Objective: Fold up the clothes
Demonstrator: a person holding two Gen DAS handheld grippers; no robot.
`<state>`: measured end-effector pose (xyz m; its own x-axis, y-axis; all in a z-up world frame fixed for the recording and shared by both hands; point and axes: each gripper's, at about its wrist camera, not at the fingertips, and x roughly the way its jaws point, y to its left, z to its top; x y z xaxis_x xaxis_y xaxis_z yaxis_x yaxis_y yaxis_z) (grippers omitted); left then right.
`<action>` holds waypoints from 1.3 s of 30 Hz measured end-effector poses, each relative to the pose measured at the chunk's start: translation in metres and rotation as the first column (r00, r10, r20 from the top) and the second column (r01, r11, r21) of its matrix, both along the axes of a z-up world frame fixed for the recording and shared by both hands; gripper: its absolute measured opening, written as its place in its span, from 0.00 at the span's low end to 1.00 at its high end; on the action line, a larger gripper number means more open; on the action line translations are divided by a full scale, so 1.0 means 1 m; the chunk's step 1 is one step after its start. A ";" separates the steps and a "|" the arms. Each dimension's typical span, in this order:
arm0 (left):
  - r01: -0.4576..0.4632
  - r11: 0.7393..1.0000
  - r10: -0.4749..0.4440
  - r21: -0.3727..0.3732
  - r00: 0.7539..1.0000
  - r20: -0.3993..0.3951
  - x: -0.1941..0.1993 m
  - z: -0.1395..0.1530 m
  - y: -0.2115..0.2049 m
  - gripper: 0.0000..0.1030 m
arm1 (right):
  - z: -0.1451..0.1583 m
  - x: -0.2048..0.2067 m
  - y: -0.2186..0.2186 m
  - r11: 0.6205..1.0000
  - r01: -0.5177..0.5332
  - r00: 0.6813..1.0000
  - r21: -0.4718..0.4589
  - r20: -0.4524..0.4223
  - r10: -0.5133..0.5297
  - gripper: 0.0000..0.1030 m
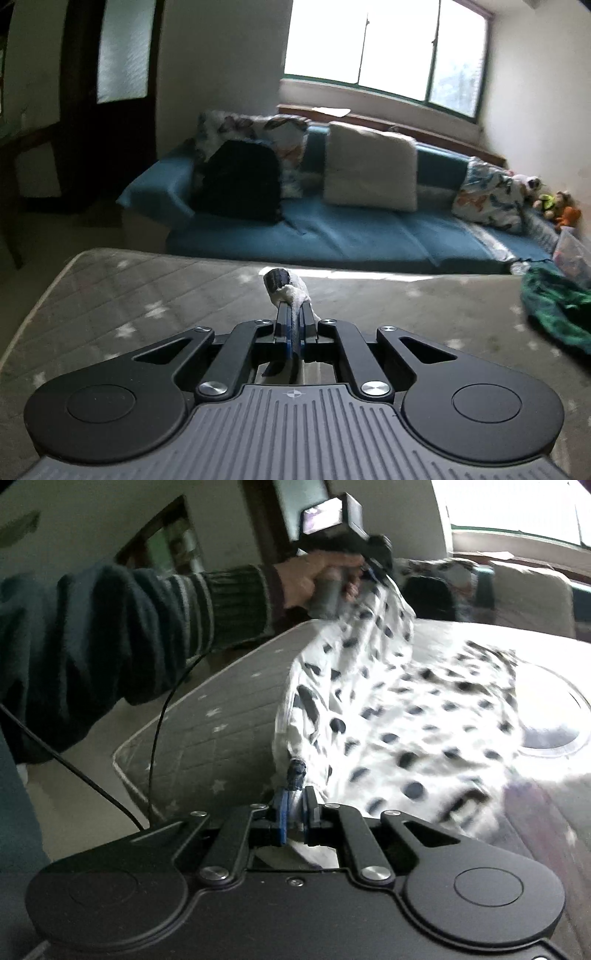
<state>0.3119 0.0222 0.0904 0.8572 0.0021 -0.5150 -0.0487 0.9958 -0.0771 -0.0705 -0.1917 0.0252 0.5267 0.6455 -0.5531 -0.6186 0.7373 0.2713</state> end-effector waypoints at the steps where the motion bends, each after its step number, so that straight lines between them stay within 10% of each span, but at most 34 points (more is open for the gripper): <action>1: 0.000 1.000 0.000 0.012 1.000 0.006 0.002 0.002 -0.013 0.04 | -0.003 -0.002 -0.009 1.000 0.025 1.000 0.009 -0.013 -0.025 0.08; 15: 0.106 0.992 -0.111 -0.061 0.990 -0.091 0.031 -0.052 -0.131 0.07 | -0.034 -0.008 -0.069 0.977 0.209 0.968 0.027 -0.150 -0.203 0.08; 19: 0.173 0.983 -0.177 -0.054 0.981 -0.080 0.024 -0.053 -0.136 0.40 | -0.035 -0.005 -0.074 0.979 0.205 0.966 0.016 -0.165 -0.200 0.09; 25: 0.265 0.964 -0.266 -0.011 0.964 -0.025 0.000 -0.035 -0.130 0.45 | -0.035 -0.019 -0.082 0.980 0.199 0.970 -0.019 -0.135 -0.200 0.11; 39: 0.531 0.845 -0.524 0.069 0.847 -0.094 -0.144 -0.057 -0.088 0.50 | -0.002 -0.014 -0.101 0.963 0.256 0.967 -0.090 0.037 -0.253 0.12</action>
